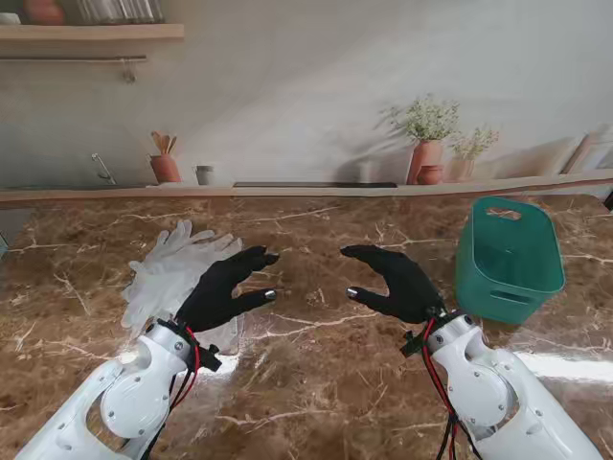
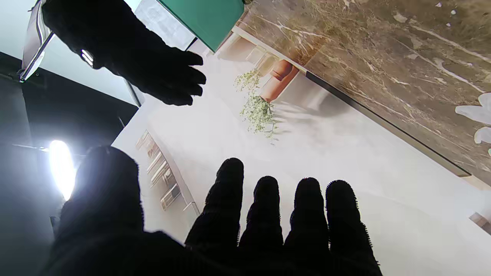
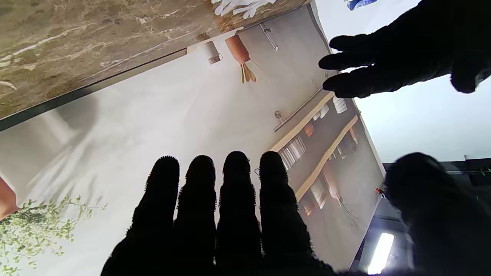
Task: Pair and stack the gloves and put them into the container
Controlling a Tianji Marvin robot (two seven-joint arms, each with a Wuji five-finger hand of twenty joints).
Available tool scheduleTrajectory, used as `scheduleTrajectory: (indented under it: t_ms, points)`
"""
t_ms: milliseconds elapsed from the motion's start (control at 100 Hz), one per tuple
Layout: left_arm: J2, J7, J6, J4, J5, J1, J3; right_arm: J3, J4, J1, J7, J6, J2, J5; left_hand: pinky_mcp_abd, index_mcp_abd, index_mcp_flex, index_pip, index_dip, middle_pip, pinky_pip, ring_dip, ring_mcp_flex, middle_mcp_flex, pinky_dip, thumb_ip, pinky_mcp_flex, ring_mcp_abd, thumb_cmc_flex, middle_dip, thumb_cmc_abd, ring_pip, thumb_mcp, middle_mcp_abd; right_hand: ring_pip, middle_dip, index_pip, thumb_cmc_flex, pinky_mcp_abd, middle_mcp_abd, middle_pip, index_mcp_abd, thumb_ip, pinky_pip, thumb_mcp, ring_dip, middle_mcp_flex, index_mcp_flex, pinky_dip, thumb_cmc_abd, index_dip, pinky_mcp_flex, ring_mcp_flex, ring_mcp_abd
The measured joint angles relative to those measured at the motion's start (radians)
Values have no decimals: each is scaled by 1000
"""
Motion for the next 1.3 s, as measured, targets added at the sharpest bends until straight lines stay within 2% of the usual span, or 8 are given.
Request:
scheduleTrajectory:
  t_ms: [290, 560, 710, 870, 980, 1140, 1200, 1300]
  points:
    - [2, -14, -4, 4, 13, -2, 12, 8, -13, -12, 14, 4, 3, -37, 0, 0, 0, 0, 0, 0, -3, 0, 0, 0, -11, 0, 0, -1, 0, 0, 0, 0, 0, 0, 2, 0, 11, 0, 0, 0, 0, -11, 0, 10, -4, 0, 4, 9, 0, 0, 0, 0, 0, 0]
    - [3, -29, -1, 5, 24, -3, -3, 30, -42, -11, 43, 59, 5, -74, 0, 0, 0, 0, 0, 0, -4, 0, 0, 0, -11, 0, 0, -1, 0, 0, 0, 0, 0, 0, 4, 3, 25, 22, 11, 0, 4, -11, 1, 13, -11, 0, 29, 33, 0, -8, 1, 7, 7, 0]
    - [5, -28, -13, 9, 48, -7, -12, 54, -62, 4, 43, 71, 11, -173, 0, 0, 0, 0, 0, 0, -4, 0, 0, 0, -11, 0, 0, -1, 0, 0, 0, 0, 0, 0, 15, 4, 25, 37, 11, 0, 5, -11, 1, 24, -12, 0, 38, 34, 0, -32, 1, 17, 32, 0]
    - [7, -26, -14, 26, 47, -16, -13, 97, -134, 6, 117, 216, 19, -208, 0, 0, 0, 0, 0, 0, -4, 0, 0, 0, -11, 0, 0, -1, 0, 0, 0, 0, 0, 0, 15, 15, 25, 64, 11, 0, 5, 3, 1, 26, -11, 7, 38, 34, 11, -61, 1, 18, 32, 0]
    - [7, -15, -8, 34, 50, -16, -11, 131, -166, 9, 128, 280, 24, -309, 0, 0, 0, 1, 0, 0, -4, 0, 0, 0, -11, 0, 0, -1, 1, 0, 0, 0, 0, 0, 15, 15, 25, 64, 11, 0, 5, 15, 1, 36, -13, 8, 38, 34, 12, -82, 1, 24, 32, 0]
    - [7, -29, -6, 36, 54, -14, -15, 149, -168, 33, 124, 409, 31, -352, 0, 0, 0, 1, 0, 0, -4, 0, 0, 0, -11, 0, 0, -10, 1, 0, 0, 0, 0, -5, 18, 17, 25, 64, 10, -1, 6, 14, 1, 48, -13, 10, 39, 33, 24, -103, 1, 27, 42, -11]
    - [8, -35, 1, 34, 52, -12, -18, 151, -163, 47, 125, 474, 33, -418, 0, 0, 0, 1, 0, 0, -4, 0, 0, 0, -11, 0, 0, -10, 9, 0, 0, 0, 0, -5, 17, 17, 25, 64, 8, -1, 6, 25, 1, 48, -12, 10, 39, 32, 24, -115, 0, 27, 42, -11]
    - [9, -33, 9, 32, 51, -8, -19, 150, -125, 83, 123, 530, 36, -502, 0, 0, 0, 1, 0, 0, -4, 0, 0, 0, -11, 0, 0, -10, 10, 0, 0, 0, 0, -5, 15, 18, 23, 64, -4, -8, 6, 25, 1, 49, 4, 10, 38, 30, 24, -153, -11, 27, 42, -19]
